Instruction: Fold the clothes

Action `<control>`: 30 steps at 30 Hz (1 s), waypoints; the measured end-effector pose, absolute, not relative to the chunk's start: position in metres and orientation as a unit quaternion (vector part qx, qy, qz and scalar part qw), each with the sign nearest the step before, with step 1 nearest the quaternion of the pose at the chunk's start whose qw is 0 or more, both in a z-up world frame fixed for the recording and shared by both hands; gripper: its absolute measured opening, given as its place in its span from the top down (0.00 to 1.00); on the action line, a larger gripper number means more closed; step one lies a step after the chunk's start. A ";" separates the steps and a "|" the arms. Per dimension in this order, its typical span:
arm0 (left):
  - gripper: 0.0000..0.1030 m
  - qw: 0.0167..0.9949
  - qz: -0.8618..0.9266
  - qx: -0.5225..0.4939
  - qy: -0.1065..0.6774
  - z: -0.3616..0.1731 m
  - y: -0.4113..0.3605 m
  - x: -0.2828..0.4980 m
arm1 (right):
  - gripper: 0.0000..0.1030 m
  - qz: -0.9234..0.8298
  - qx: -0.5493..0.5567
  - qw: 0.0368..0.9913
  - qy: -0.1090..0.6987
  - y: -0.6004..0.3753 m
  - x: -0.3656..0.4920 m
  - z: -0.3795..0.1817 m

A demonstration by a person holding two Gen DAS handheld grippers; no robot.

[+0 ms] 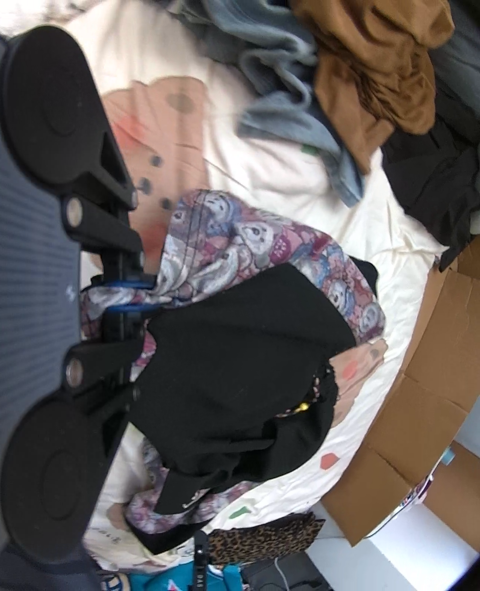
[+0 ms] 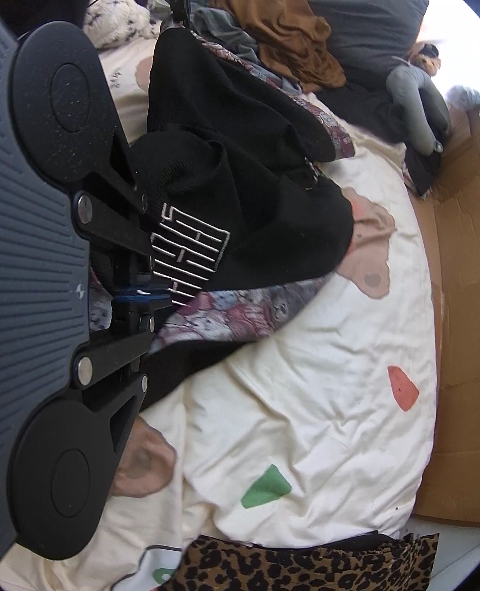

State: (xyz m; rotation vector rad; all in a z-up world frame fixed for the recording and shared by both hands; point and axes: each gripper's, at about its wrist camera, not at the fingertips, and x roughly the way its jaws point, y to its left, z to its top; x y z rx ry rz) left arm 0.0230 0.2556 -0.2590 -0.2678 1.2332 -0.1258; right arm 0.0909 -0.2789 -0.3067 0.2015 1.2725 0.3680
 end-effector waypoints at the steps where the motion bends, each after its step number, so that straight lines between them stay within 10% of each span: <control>1: 0.92 0.804 -0.058 -0.124 0.579 -0.258 0.258 0.018 | 1.00 0.173 0.094 0.782 0.591 -0.278 0.087 -0.306; 19: 0.89 0.734 -0.006 -0.121 0.669 -0.269 0.299 -0.064 | 0.97 0.197 0.129 0.772 0.590 -0.275 0.075 -0.308; 25: 0.78 0.731 0.013 -0.109 0.673 -0.247 0.313 -0.059 | 0.63 0.199 0.133 0.775 0.585 -0.267 0.098 -0.316; 30: 0.65 0.755 0.022 -0.096 0.648 -0.223 0.322 -0.043 | 0.63 0.203 0.136 0.780 0.577 -0.259 0.121 -0.320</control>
